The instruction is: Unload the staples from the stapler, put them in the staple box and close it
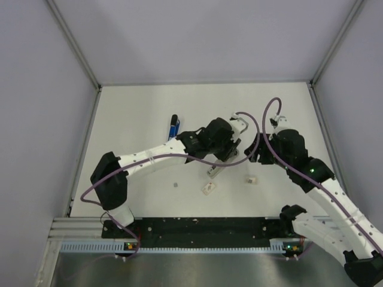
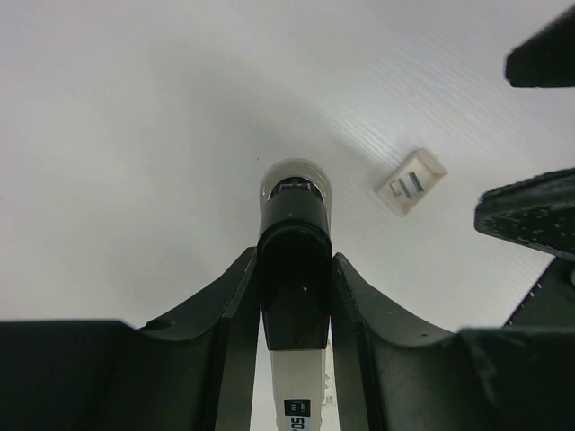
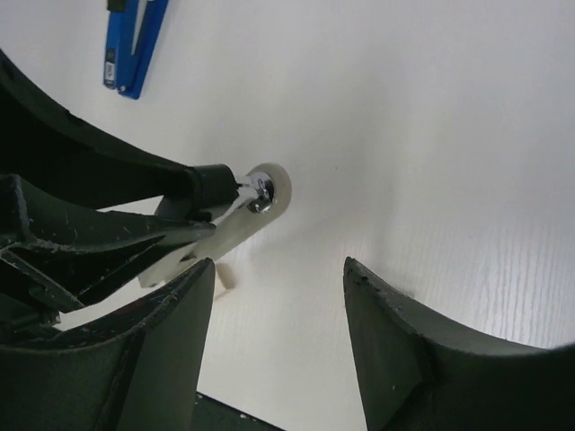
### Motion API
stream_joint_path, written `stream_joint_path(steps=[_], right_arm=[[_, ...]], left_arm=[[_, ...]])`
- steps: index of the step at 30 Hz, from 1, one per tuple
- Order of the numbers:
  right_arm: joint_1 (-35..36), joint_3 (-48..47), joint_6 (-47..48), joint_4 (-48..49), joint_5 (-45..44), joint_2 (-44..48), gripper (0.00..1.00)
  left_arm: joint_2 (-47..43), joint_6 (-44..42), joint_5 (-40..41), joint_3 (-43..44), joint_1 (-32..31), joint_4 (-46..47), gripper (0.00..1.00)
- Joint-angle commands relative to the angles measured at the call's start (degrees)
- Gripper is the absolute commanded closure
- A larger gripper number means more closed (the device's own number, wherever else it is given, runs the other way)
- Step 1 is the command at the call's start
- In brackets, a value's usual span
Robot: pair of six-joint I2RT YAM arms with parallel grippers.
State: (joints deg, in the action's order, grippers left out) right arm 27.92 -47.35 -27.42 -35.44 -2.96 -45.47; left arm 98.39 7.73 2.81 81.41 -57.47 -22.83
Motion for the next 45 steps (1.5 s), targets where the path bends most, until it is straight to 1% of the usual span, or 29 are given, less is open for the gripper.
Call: stream_joint_path(steps=[1, 5, 6, 9, 12, 17, 22, 24, 28, 34, 45], right_arm=[[-0.6, -1.3, 4.0, 6.0, 7.7, 3.9, 0.41], [-0.6, -0.6, 5.9, 7.7, 15.7, 6.7, 0.43], [-0.6, 0.0, 6.1, 8.7, 18.2, 7.6, 0.44], [-0.5, 1.4, 6.5, 10.5, 22.2, 10.2, 0.44], [-0.5, 1.4, 7.1, 10.9, 26.2, 10.3, 0.45], [-0.5, 1.8, 7.1, 13.1, 31.8, 10.2, 0.53], [-0.2, 2.2, 7.0, 15.7, 37.1, 9.6, 0.55], [0.4, 2.4, 7.1, 16.8, 39.2, 9.3, 0.55], [1.7, 2.8, 7.6, 18.2, 41.8, 7.9, 0.55], [4.0, 4.4, 8.3, 19.1, 42.2, 8.0, 0.55], [6.6, 8.1, 6.0, 19.7, 43.7, 10.0, 0.55]], left_arm=[[-7.6, -5.8, -11.8, -1.4, 0.2, 3.4, 1.00], [-12.4, -7.2, -19.0, -3.8, 0.4, 3.3, 1.00], [-13.7, -8.9, -20.5, -4.5, 0.5, 3.2, 1.00], [-17.5, -10.0, -25.0, -5.9, 1.1, 3.1, 1.00], [-21.0, -10.5, -28.5, -7.6, 1.7, 3.6, 1.00], [-25.7, -8.6, -35.4, -11.5, 3.9, 6.8, 1.00], [-27.7, -7.9, -40.1, -13.7, 5.2, 8.9, 1.00], [-27.9, -5.5, -42.4, -14.0, 5.6, 9.7, 1.00], [-27.8, -3.8, -45.9, -14.6, 6.8, 12.1, 1.00], [-28.5, -0.8, -50.3, -16.0, 8.2, 16.0, 1.00], [-30.0, 5.2, -55.3, -18.4, 11.7, 22.4, 1.00]])
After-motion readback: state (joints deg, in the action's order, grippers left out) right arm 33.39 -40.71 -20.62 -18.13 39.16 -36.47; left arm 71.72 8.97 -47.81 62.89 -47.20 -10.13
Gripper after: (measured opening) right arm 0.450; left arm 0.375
